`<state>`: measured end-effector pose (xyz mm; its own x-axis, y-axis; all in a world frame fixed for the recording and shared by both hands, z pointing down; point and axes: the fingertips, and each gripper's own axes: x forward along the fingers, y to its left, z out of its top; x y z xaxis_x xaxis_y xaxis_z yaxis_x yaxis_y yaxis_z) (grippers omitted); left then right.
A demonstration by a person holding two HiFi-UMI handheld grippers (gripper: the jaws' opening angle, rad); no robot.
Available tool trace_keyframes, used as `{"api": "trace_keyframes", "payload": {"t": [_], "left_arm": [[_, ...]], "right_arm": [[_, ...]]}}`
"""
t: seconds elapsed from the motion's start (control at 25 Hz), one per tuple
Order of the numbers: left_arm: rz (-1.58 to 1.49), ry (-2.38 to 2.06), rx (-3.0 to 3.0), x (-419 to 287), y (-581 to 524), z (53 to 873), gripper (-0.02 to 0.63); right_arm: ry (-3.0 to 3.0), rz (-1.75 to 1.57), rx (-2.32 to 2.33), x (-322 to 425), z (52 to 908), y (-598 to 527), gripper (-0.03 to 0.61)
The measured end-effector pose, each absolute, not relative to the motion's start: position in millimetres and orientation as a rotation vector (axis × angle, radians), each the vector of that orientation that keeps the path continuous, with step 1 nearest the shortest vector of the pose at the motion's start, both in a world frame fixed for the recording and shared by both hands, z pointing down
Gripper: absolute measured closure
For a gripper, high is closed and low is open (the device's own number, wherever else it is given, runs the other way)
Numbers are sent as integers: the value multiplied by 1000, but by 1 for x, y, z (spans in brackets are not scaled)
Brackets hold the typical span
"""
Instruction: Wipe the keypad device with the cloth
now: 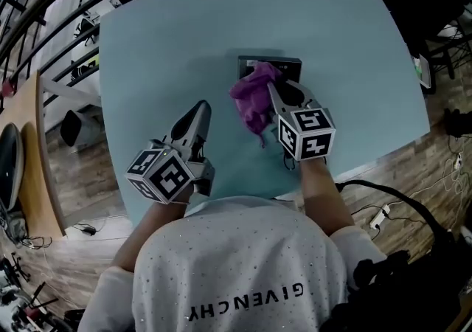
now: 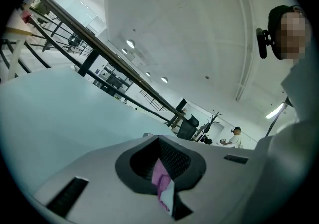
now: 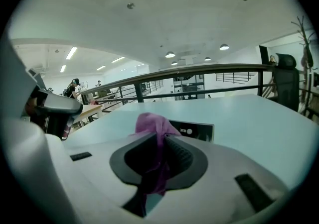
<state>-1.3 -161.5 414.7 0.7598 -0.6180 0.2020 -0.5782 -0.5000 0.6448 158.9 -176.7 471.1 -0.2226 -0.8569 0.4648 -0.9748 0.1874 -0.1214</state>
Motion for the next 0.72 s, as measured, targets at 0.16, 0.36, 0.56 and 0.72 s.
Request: {"api": "trace_keyframes", "payload": {"t": [0.16, 0.36, 0.56, 0.72], "left_arm": [[-63, -871, 2238, 9, -163, 415, 609], [-62, -866, 2236, 11, -165, 416, 609], [-64, -870, 2237, 11, -165, 415, 609], [-62, -870, 2240, 9, -164, 415, 609]], "right_arm": [[-2133, 561, 1787, 177, 471, -171, 527], [-2097, 585, 1836, 194, 472, -167, 528], [-2058, 605, 1898, 213, 471, -164, 528], [-2028, 644, 1947, 228, 472, -160, 528]]}}
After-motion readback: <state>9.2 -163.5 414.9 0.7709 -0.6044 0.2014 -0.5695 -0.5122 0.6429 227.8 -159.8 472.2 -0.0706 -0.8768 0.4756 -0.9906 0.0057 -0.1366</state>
